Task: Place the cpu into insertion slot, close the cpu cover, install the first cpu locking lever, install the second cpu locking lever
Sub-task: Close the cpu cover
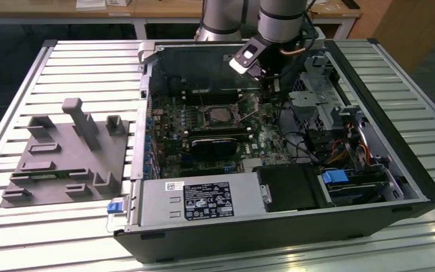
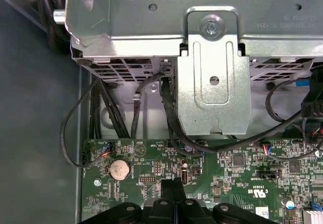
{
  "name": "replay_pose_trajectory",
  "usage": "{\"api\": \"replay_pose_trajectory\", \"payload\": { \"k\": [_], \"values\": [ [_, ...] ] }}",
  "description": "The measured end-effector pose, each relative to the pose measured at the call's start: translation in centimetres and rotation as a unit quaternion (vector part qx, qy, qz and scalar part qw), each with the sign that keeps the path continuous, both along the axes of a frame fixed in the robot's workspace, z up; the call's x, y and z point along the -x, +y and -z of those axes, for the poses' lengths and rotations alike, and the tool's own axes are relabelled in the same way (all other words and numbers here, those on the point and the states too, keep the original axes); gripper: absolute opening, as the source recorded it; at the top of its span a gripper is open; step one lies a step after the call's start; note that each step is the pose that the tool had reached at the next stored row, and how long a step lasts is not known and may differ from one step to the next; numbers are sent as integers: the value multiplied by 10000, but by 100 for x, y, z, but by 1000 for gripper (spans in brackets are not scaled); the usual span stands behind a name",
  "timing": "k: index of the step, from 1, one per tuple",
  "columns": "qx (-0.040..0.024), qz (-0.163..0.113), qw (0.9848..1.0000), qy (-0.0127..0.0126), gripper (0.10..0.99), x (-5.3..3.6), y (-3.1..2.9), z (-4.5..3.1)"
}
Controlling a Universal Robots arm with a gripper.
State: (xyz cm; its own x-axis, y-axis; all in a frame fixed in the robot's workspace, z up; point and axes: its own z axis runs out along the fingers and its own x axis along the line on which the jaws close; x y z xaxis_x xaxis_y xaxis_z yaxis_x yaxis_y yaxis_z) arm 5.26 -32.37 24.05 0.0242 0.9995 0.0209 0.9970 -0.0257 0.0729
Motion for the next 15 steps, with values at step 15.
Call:
{"api": "replay_pose_trajectory", "payload": {
  "k": [15],
  "values": [
    [1, 0, 9996, 270, 106, 34, 1, 7]
  ]
}}
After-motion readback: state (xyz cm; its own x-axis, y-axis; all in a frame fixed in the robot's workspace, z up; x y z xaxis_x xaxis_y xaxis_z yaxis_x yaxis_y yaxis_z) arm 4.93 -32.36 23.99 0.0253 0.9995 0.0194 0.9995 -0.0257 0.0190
